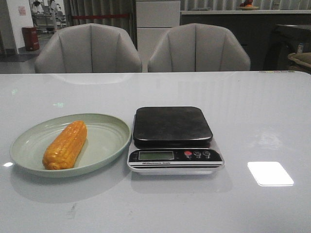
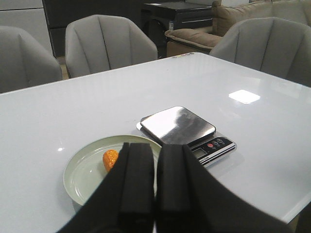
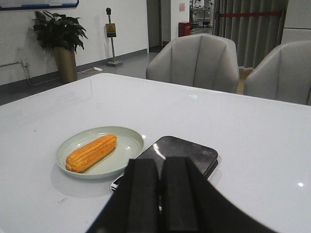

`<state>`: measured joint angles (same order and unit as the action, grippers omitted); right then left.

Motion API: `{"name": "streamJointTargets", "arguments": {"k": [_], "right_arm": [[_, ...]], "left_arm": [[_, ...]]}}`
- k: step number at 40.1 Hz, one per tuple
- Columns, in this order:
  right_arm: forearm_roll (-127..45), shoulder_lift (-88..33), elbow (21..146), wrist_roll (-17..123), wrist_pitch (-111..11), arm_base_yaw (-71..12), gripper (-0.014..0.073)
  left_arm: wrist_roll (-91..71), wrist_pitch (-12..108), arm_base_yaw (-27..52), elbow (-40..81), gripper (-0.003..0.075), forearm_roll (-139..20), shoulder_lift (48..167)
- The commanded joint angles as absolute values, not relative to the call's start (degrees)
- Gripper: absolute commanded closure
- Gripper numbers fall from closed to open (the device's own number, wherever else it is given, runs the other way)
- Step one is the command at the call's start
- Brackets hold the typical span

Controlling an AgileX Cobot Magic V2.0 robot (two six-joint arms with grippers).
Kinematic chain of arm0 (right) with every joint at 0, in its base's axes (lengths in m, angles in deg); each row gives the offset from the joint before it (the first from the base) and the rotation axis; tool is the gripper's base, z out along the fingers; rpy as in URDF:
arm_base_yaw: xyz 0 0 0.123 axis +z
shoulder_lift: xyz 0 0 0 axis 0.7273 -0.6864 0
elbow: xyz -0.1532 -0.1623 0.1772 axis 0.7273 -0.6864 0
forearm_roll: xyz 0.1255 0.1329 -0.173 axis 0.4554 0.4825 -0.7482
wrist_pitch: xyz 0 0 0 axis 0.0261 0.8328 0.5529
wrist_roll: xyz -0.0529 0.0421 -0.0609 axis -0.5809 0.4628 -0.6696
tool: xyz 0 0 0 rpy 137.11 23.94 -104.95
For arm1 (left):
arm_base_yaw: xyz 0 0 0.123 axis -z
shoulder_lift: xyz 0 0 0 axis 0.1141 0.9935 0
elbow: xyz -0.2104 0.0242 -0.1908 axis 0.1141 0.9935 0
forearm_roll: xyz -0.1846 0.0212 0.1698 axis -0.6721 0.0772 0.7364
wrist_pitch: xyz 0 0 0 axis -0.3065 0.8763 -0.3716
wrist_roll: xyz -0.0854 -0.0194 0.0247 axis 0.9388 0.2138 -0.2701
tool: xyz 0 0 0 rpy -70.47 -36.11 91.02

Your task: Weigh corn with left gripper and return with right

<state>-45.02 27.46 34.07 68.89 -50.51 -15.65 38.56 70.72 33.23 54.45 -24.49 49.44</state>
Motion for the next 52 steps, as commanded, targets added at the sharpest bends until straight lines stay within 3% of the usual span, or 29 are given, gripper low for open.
{"name": "streamJointTargets", "arguments": {"k": [1,10,25,32,52], "right_arm": [[-44.8,27.0,35.6,68.5,-55.4,-16.1,0.0416],[-44.8,27.0,35.6,68.5,-55.4,-16.1,0.0416],[-44.8,27.0,35.6,68.5,-55.4,-16.1,0.0416],[-44.8,27.0,35.6,68.5,-55.4,-16.1,0.0416],[-44.8,27.0,35.6,68.5,-55.4,-16.1,0.0416]], "left_arm": [[38.7,65.9,33.3,53.1,0.0606,-24.3,50.1],[38.7,63.9,30.0,54.6,0.0606,-24.1,50.4],[38.7,37.9,2.7,68.5,0.0606,-26.4,50.4],[38.7,32.7,-5.9,73.9,0.0606,-27.2,49.7],[38.7,34.4,-8.0,78.2,0.0606,-27.3,48.2]]}}
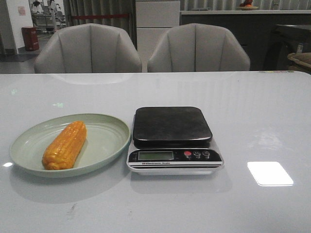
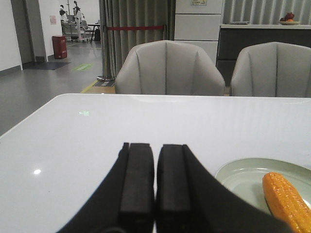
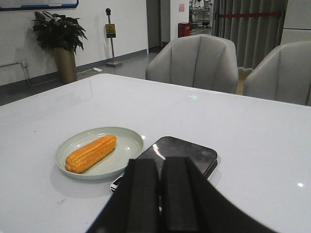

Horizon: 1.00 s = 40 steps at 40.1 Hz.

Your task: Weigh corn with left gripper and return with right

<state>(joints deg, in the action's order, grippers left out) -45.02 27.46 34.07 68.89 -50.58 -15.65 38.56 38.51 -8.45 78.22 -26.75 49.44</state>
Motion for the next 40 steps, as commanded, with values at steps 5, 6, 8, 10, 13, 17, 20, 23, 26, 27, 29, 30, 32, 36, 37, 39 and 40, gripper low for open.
{"name": "streamJointTargets", "arguments": {"k": [5,6,8,10,13,17,20,23,26,27,29,30,32,36,37,39,40], "right_arm": [[-44.8,27.0,35.6,68.5,-55.4,-16.1,0.0416],[-44.8,27.0,35.6,68.5,-55.4,-16.1,0.0416],[-44.8,27.0,35.6,68.5,-55.4,-16.1,0.0416],[-44.8,27.0,35.6,68.5,-55.4,-16.1,0.0416],[-44.8,27.0,35.6,68.5,-55.4,-16.1,0.0416],[-44.8,27.0,35.6,68.5,-55.4,-16.1,0.0416],[-44.8,27.0,35.6,68.5,-55.4,-16.1,0.0416],[-44.8,27.0,35.6,68.5,-55.4,-16.1,0.0416],[-44.8,27.0,35.6,68.5,-55.4,-16.1,0.0416],[-44.8,27.0,35.6,68.5,-55.4,-16.1,0.0416],[-44.8,27.0,35.6,68.5,-55.4,-16.1,0.0416],[-44.8,27.0,35.6,68.5,-55.4,-16.1,0.0416],[-44.8,27.0,35.6,68.5,-55.4,-16.1,0.0416],[-44.8,27.0,35.6,68.5,-55.4,-16.1,0.0416],[-44.8,27.0,35.6,68.5,-55.4,-16.1,0.0416],[-44.8,27.0,35.6,68.5,-55.4,-16.1,0.0416],[-44.8,27.0,35.6,68.5,-55.4,-16.1,0.0416]], "left_arm": [[38.7,34.4,-5.7,78.2,0.0606,-27.3,48.2],[38.7,34.4,-5.1,78.2,0.0606,-27.3,48.2],[38.7,34.4,-3.8,78.2,0.0606,-27.3,48.2],[38.7,34.4,-3.0,78.2,0.0606,-27.3,48.3],[38.7,34.4,-2.5,78.2,0.0606,-27.3,48.3],[38.7,34.4,-2.5,78.2,0.0606,-27.3,48.3],[38.7,34.4,-2.5,78.2,0.0606,-27.3,48.3],[38.7,34.4,-2.5,78.2,0.0606,-27.3,48.3],[38.7,34.4,-2.5,78.2,0.0606,-27.3,48.3],[38.7,34.4,-2.5,78.2,0.0606,-27.3,48.3],[38.7,34.4,-2.5,78.2,0.0606,-27.3,48.3],[38.7,34.4,-2.5,78.2,0.0606,-27.3,48.3],[38.7,34.4,-2.5,78.2,0.0606,-27.3,48.3],[38.7,34.4,-2.5,78.2,0.0606,-27.3,48.3],[38.7,34.4,-2.5,78.2,0.0606,-27.3,48.3],[38.7,34.4,-2.5,78.2,0.0606,-27.3,48.3],[38.7,34.4,-2.5,78.2,0.0606,-27.3,48.3]]}}
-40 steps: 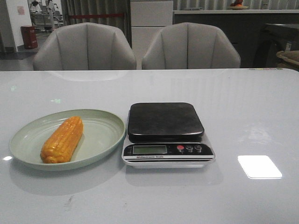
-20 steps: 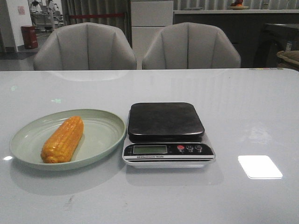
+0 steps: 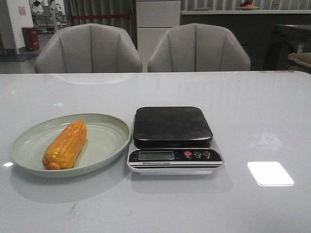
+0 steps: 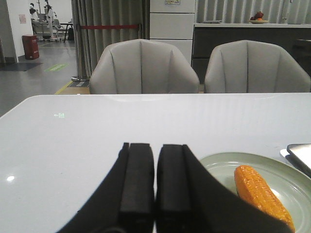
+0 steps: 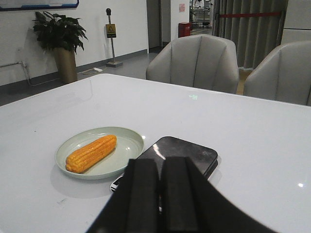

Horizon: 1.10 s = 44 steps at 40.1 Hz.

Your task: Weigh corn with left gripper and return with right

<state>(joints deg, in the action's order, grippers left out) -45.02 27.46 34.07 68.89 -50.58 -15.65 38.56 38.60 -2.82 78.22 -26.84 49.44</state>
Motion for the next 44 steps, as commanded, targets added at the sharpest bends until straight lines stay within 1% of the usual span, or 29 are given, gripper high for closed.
{"name": "streamJointTargets", "arguments": {"k": [1,6,11,23,27,30,34,39,43,44], "right_arm": [[-44.8,27.0,35.5,68.5,-55.4,-16.1,0.0416],[-45.9,27.0,35.1,68.5,-55.3,-16.5,0.0416],[-49.8,27.0,34.0,68.7,-55.6,-20.0,0.0416],[-52.1,28.4,28.8,68.7,-56.7,-37.1,0.0416],[-52.2,32.3,27.2,68.7,-56.8,-41.3,0.0416],[-52.3,32.2,26.3,68.8,-57.4,-43.9,0.0416],[-52.4,32.3,25.3,68.9,-57.6,-46.2,0.0416],[-52.8,32.3,23.6,69.3,-59.7,-46.3,0.0416],[-54.3,32.4,20.8,73.4,-64.8,-46.2,0.0416],[-55.4,32.4,21.0,75.0,-63.9,-46.2,0.0416]], "left_arm": [[38.7,34.4,-2.5,78.2,0.0606,-27.3,48.3],[38.7,34.4,-2.5,78.2,0.0606,-27.3,48.3],[38.7,34.4,-2.5,78.2,0.0606,-27.3,48.3],[38.7,34.4,-2.5,78.2,0.0606,-27.3,48.3],[38.7,34.4,-2.5,78.2,0.0606,-27.3,48.3],[38.7,34.3,-2.5,78.2,0.0606,-27.3,48.3],[38.7,34.3,-2.5,78.2,0.0606,-27.3,48.3],[38.7,34.3,-2.5,78.2,0.0606,-27.3,48.4],[38.7,34.3,-2.5,78.2,0.0606,-27.3,48.4],[38.7,34.3,-2.5,78.2,0.0606,-27.3,48.4]]}}
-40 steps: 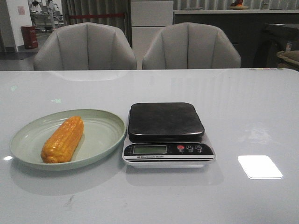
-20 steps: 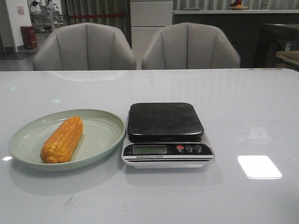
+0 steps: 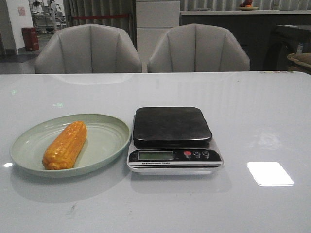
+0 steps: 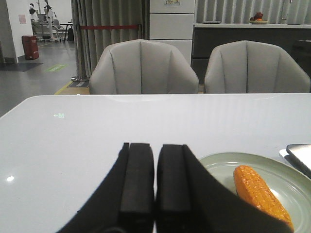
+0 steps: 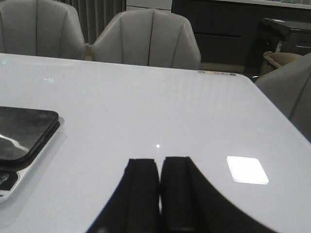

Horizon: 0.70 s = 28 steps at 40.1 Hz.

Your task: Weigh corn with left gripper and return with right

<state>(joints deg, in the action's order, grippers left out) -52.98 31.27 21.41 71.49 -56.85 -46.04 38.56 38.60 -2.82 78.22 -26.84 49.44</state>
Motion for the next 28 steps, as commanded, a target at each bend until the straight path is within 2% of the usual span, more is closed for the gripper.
{"name": "streamJointTargets", "arguments": {"k": [1,6,28], "right_arm": [[-56.5,32.4,21.1,76.3,-63.8,-46.2,0.0416],[-59.6,32.4,21.0,81.1,-63.9,-46.2,0.0416],[-59.6,32.4,21.0,79.9,-64.0,-43.3,0.0416]], "left_arm": [[38.7,34.3,-2.5,78.2,0.0606,-27.3,48.4],[38.7,34.3,-2.5,78.2,0.0606,-27.3,48.4],[38.7,34.3,-2.5,78.2,0.0606,-27.3,48.4]]}}
